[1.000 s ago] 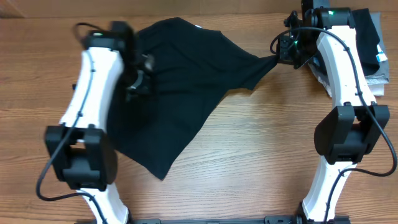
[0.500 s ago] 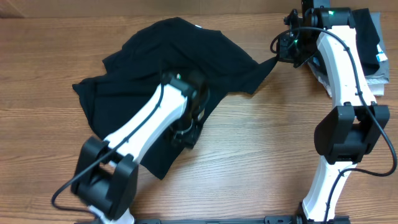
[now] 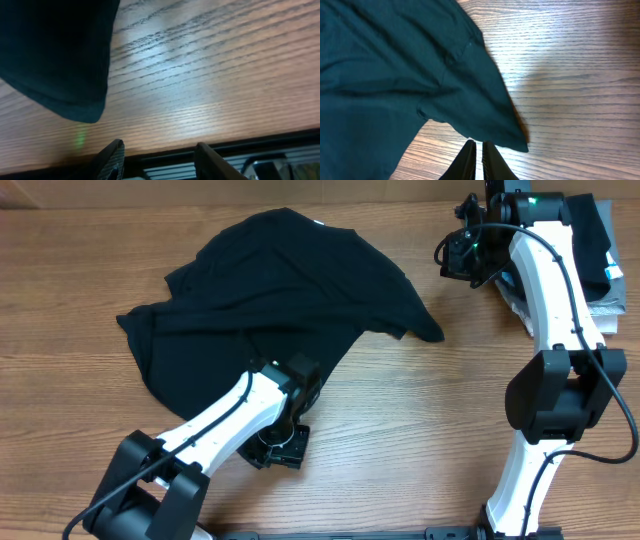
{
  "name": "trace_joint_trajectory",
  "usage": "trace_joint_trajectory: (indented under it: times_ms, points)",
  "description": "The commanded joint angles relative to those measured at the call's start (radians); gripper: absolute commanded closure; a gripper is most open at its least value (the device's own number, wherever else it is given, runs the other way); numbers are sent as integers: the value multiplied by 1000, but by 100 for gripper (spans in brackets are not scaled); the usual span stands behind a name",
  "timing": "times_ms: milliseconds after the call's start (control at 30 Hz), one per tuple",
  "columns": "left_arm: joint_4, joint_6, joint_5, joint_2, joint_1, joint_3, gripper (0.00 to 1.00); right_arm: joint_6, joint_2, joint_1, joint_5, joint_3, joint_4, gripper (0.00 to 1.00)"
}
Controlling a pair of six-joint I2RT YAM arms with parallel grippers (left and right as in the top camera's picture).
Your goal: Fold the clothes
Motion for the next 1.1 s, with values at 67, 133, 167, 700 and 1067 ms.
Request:
trace_joint_trajectory:
  times_ms: [67,133,167,700,1067]
  points:
    - [4,-151,-106,-6,-9,-57,50,-3,-8,-6,-12,22,10,89]
    - [5,-187,-151,-6,-9,-77,50,-3,-8,-6,-12,22,13,89]
    - [5,-205,-182,-6,-9,-90,50,-3,-8,-6,-12,22,14,86]
    - [101,-237,-278,-6,-8,-119,40,-7,-8,-6,-12,22,37,84]
    - [244,-237,-151,-6,-8,-120,47,-7,-8,-6,-12,22,36,84]
